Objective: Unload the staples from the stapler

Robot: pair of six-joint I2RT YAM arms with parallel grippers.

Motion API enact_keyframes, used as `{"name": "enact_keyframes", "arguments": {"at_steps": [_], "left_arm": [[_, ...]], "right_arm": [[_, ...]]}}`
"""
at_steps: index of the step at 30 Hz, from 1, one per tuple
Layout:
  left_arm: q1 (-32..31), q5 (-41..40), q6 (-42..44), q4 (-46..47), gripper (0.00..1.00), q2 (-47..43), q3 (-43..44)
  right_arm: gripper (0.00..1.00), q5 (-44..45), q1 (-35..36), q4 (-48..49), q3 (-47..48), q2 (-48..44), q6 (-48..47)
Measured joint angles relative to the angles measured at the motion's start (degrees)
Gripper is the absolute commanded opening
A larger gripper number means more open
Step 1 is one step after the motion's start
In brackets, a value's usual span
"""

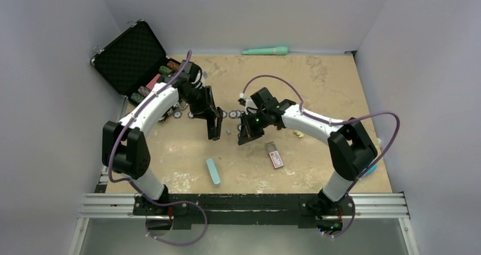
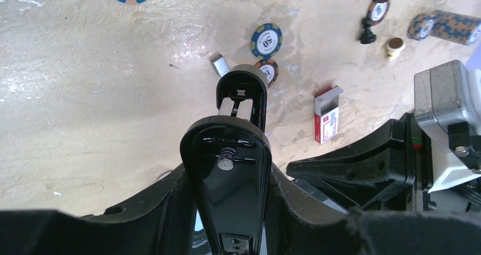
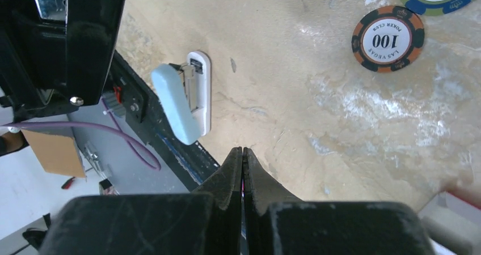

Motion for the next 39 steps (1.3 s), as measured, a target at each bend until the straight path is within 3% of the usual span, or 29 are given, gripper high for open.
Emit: {"name": "enact_keyframes", "arguments": {"at_steps": [1, 3, 5, 6, 8, 9, 21, 31, 39], "left_arm": [[0.0, -0.11, 0.0, -0.09, 0.0, -1.07, -0.02], [0.0, -0.17, 0.0, -0.07, 0.0, -3.23, -0.28], [0.0, -0.15, -0.02, -0.07, 0.0, -5.14, -0.85], [0.0, -0.15, -0.04, -0.2, 0.0, -6.01, -1.18], [0.0, -0.04, -0.2, -0.28, 0.0, -7.5, -1.92], [0.0, 0.02, -0.48, -0.39, 0.0, -8.02, -2.12], [0.0, 3.28, -6.95, 1.51, 0.0, -13.6, -2.75], [0.0, 6.21, -14.03, 4.94, 0.0, -16.06, -2.14], [0.0, 9.18, -21.05, 11.39, 0.0, -16.33, -0.26]], "right_arm": [[0.04, 0.17, 0.0, 0.0, -0.35, -1.25, 0.13], [0.22, 0.61, 0.0, 0.09, -0.98, -3.69, 0.68], [0.49, 0.96, 0.0, 0.26, -1.57, -5.95, 1.46], [0.56, 1.11, 0.0, 0.22, -1.79, -7.08, 1.73], [0.85, 1.4, 0.0, 0.11, -1.9, -8.96, 2.51], [0.91, 1.64, 0.0, 0.09, -1.9, -9.92, 2.89], [0.94, 3.89, -0.31, 0.24, 1.18, -19.39, 5.86], [0.92, -0.66, -4.66, 11.98, 1.36, -26.95, 13.75], [0.93, -7.67, -6.16, 20.11, 1.6, -24.46, 19.37]]}}
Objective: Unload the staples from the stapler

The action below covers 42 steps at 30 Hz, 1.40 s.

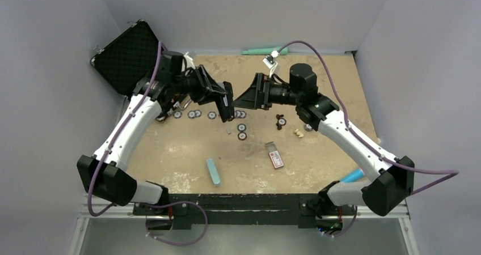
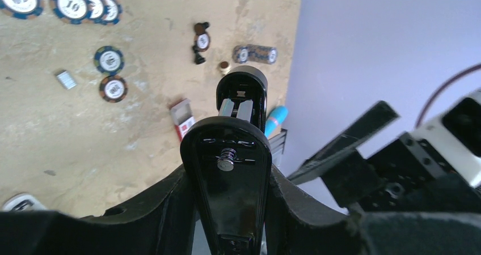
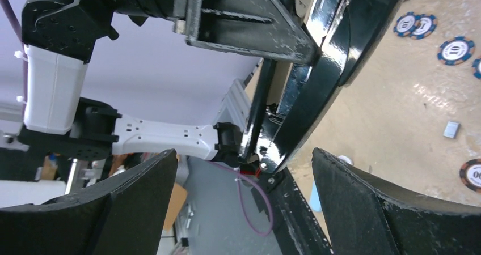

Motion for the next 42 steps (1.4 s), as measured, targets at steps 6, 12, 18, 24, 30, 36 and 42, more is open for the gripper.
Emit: {"name": "enact_keyframes", "arguments": {"at_steps": [6, 12, 18, 24, 30, 36, 42], "left_arm": [[0.0, 2.16, -5.31, 4.26, 0.0, 0.0, 4.66], [0.0, 3.21, -8.68, 8.98, 0.0, -0.61, 7.37], [0.0, 4.48, -11.32, 12.85, 0.0, -1.27, 7.41], [0.0, 5.6, -15.04, 18.82, 0.0, -1.27, 7.37], [0.0, 6.29, -17.09, 23.98, 0.0, -1.29, 6.75], [0.0, 6.73, -17.59, 26.97, 0.0, -1.97, 6.01], [-0.07, 6.75, -17.55, 27.98, 0.0, -3.15, 5.38]], "right_arm": [[0.92, -4.98, -3.15, 5.64, 0.13, 1.97, 4.76], [0.9, -8.24, -3.63, 8.94, 2.69, 3.58, 7.8], [0.87, -10.43, -3.58, 12.22, 4.35, 4.28, 10.69], [0.82, -11.41, -3.52, 14.91, 4.83, 4.39, 12.83], [0.71, -12.28, -3.15, 15.82, 6.64, 5.46, 13.86], [0.65, -12.5, -2.47, 16.13, 8.2, 6.54, 14.34], [0.63, -12.5, -1.79, 16.26, 8.81, 7.15, 14.49]]}}
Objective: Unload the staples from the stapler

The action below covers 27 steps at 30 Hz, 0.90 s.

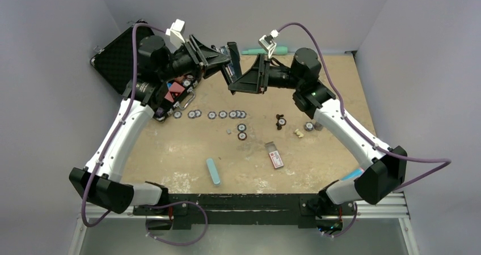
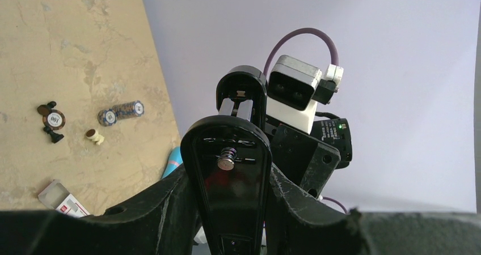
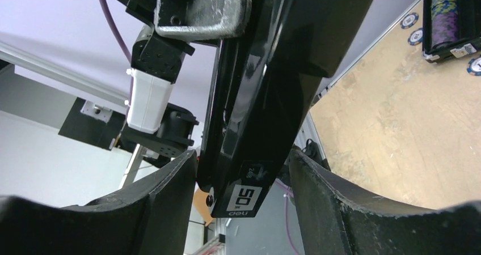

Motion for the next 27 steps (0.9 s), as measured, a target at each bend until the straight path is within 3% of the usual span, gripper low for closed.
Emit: {"name": "enact_keyframes", "arguments": {"at_steps": [11, 13, 17, 21, 22, 25, 27], "left_arm": [[-0.11, 0.0, -0.5, 1.97, 0.0, -2.58, -3.34], [-0.11, 0.0, -0.55, 2.08, 0.0, -2.58, -3.37], [-0.11, 0.42, -0.39, 3.5, 0.0, -2.64, -3.43], [0.09, -0.09, 1.31, 4.37, 0.01, -3.23, -3.48], [0.09, -0.15, 1.55, 4.04, 0.09, -3.28, -3.48], [0.09, -0.44, 2.36, 2.75, 0.6, -3.48, -3.45], [0.09, -0.63, 2.62, 1.31, 0.82, -3.69, -3.37]], "right_arm": [[0.59, 0.09, 0.94, 0.28, 0.61, 0.02, 0.09], [0.48, 0.13, 1.31, 0.28, 0.61, 0.02, 0.13], [0.02, 0.46, 2.1, -0.02, 0.85, 0.31, 1.66], [0.0, 0.52, 2.45, -0.22, 1.88, 1.46, 3.23], [0.0, 0.59, 2.62, -0.39, 2.01, 1.49, 3.19], [0.0, 0.72, 2.82, -1.14, 1.99, 1.49, 2.86], [0.0, 0.76, 2.97, -1.7, 1.99, 1.49, 2.21]]}}
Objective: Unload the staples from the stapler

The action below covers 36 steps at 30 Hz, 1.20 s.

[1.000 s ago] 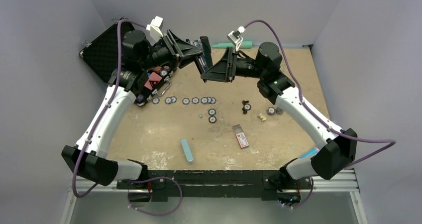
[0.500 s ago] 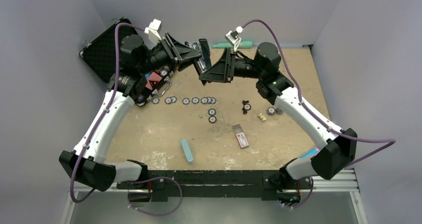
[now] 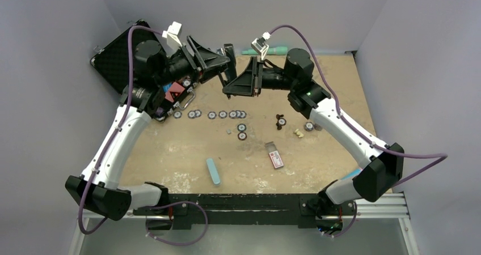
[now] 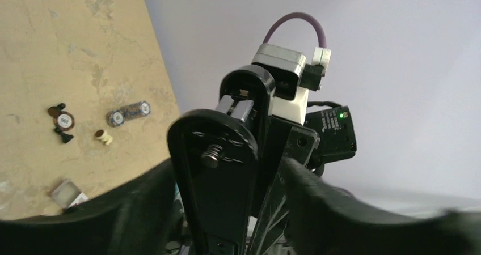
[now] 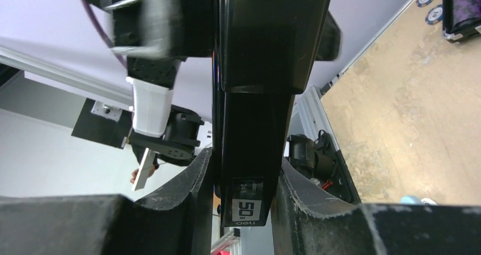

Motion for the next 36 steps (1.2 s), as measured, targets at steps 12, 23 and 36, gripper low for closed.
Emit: {"name": "enact_keyframes", "arguments": {"at_steps": [12, 23, 36], "left_arm": [[1.81, -7.72, 15.32, -27.41, 0.99, -5.14, 8.61], [2.23, -27.61, 33.09, -51.84, 0.98, -16.87, 0.72], [2.23, -39.54, 40.02, -56.85, 0.98, -24.72, -17.75]], "right_arm": [[0.0, 7.19, 0.61, -13.03, -1.31, -0.81, -8.0], [0.0, 23.74, 0.61, -30.4, -7.56, -4.9, -14.62], [0.0, 42.21, 3.76, -41.24, -14.03, -2.29, -13.84]]}}
